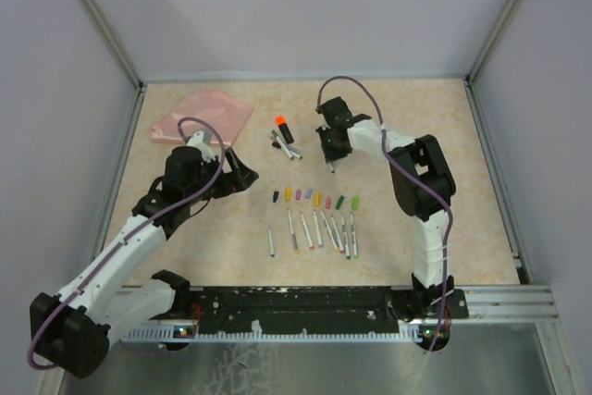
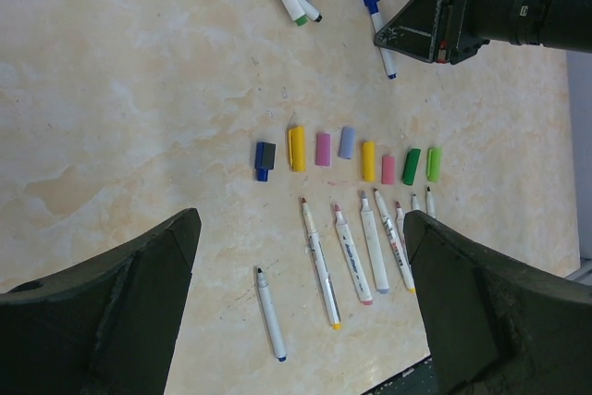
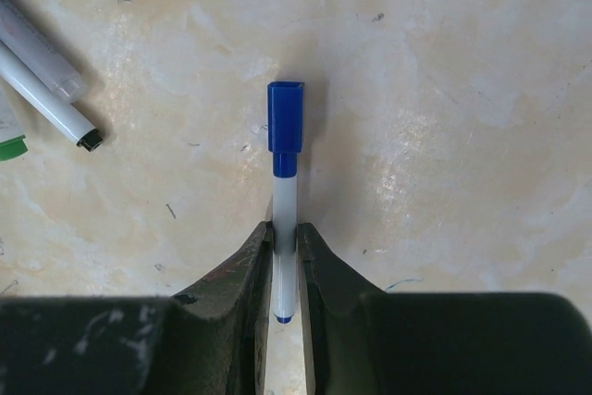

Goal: Open the pen caps
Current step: Pick up the pen from the center of the board.

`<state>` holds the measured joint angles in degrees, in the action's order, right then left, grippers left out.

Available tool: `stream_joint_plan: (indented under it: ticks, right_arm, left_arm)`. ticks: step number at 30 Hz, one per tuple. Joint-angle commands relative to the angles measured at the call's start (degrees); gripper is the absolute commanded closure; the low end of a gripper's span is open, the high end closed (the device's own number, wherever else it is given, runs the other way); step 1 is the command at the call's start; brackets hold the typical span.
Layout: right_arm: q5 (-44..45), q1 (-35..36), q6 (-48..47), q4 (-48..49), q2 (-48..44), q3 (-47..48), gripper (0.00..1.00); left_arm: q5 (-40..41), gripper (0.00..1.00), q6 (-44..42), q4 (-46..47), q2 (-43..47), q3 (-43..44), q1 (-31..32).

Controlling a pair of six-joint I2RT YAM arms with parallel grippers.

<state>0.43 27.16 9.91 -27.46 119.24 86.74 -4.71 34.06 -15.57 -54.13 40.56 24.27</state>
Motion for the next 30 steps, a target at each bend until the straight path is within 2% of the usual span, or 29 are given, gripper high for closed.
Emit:
stream_joint_plan:
  ticks: [1, 7, 17, 30]
  right_arm:
    - [2.1, -0.1, -1.5, -1.4, 2.4, 1.6, 0.82]
    - [1.4, 0.0, -0.7, -0.5, 2.3, 1.1, 0.87]
    - [-2.3, -0.8, 3.5, 7.4, -3.0, -3.1, 0.98]
    - [-7.9, -2.6, 10.8, 20.1, -12.8, -12.4, 1.0]
  left_arm:
    - [-0.5, 0.04, -0.1, 2.6, -0.9, 0.6, -0.2]
    - [-1.1, 0.04, -0.5, 3.2, -2.4, 1.4, -0.2]
    - [-2.2, 0.04, -0.9, 3.5, -3.1, 2.2, -0.2]
    - [-9.1, 0.04, 0.9, 9.5, -2.0, 0.8, -0.2]
